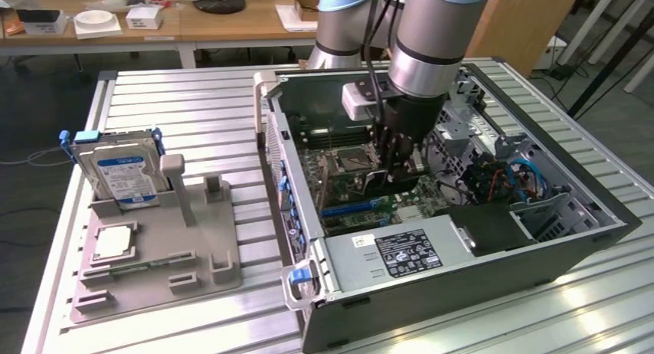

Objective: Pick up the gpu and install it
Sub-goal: 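Press down on the gpu until it lock into place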

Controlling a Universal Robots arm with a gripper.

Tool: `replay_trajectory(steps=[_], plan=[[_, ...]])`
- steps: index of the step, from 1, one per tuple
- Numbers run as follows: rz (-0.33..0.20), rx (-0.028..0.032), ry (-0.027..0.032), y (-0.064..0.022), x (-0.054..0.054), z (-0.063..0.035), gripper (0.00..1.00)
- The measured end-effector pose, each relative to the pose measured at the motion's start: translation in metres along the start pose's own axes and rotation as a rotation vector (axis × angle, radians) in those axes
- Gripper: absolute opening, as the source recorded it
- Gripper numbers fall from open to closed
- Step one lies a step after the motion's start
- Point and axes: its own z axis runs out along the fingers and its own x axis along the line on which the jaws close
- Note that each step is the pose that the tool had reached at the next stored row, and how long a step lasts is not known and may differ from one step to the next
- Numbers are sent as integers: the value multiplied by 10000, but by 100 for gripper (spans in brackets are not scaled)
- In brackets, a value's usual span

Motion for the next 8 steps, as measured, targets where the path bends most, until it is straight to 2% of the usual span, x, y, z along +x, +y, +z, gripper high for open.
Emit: replay_trajectory(steps=[8], plan=[[-96,-1,-1,6,1,2,26]])
